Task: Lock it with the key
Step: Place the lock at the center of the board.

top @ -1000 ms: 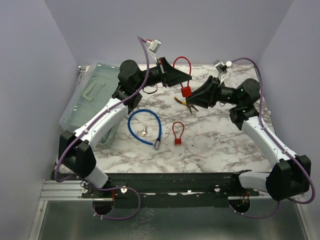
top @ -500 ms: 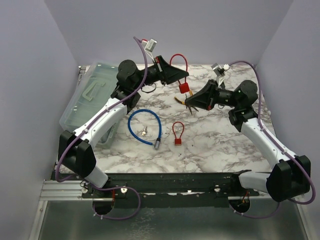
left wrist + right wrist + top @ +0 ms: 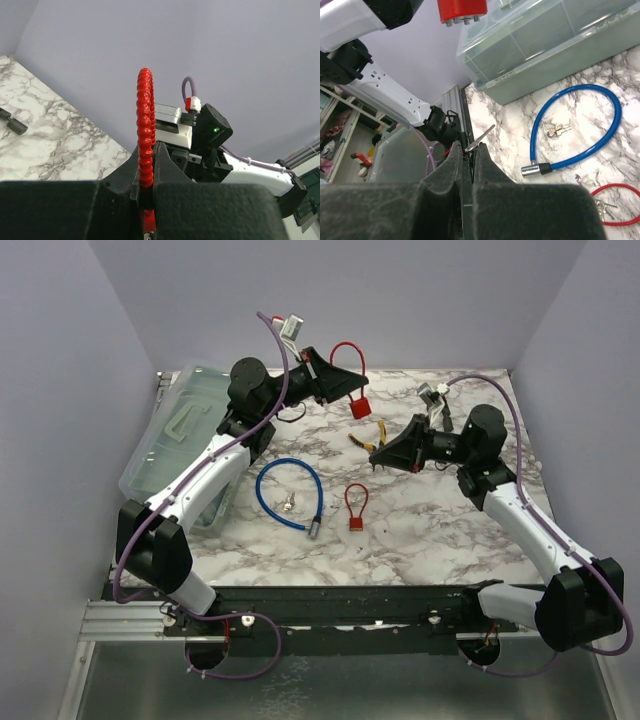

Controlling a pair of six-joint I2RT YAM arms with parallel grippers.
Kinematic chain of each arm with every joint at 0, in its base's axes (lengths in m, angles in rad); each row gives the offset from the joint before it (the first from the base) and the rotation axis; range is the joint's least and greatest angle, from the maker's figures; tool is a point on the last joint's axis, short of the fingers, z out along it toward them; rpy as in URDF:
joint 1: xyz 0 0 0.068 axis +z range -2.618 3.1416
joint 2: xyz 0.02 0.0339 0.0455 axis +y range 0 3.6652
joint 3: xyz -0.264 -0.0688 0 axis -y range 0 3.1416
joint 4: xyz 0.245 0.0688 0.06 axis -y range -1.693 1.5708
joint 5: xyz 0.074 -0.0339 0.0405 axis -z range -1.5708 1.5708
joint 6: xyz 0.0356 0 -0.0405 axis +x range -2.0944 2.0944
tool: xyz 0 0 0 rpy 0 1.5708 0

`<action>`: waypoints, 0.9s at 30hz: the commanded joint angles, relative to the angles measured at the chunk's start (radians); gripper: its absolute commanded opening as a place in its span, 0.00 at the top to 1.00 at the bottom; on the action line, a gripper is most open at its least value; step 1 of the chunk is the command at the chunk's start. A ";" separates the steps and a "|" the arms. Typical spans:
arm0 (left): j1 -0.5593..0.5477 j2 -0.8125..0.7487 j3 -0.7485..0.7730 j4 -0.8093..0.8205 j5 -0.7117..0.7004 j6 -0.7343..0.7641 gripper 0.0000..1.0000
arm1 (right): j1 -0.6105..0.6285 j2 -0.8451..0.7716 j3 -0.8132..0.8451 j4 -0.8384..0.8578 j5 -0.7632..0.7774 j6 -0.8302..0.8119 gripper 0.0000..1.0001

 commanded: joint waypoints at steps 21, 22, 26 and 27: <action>-0.272 0.379 -0.109 -0.238 -0.175 -0.045 1.00 | -0.393 -0.116 -0.009 -0.569 0.205 -0.342 1.00; -0.276 0.405 -0.107 -0.238 -0.180 -0.071 1.00 | -0.394 -0.112 -0.007 -0.571 0.212 -0.338 1.00; -0.290 0.484 -0.116 -0.235 -0.196 -0.198 1.00 | -0.395 -0.097 -0.007 -0.557 0.225 -0.300 1.00; -0.295 0.498 -0.118 -0.235 -0.199 -0.212 1.00 | -0.396 -0.092 -0.005 -0.554 0.224 -0.293 1.00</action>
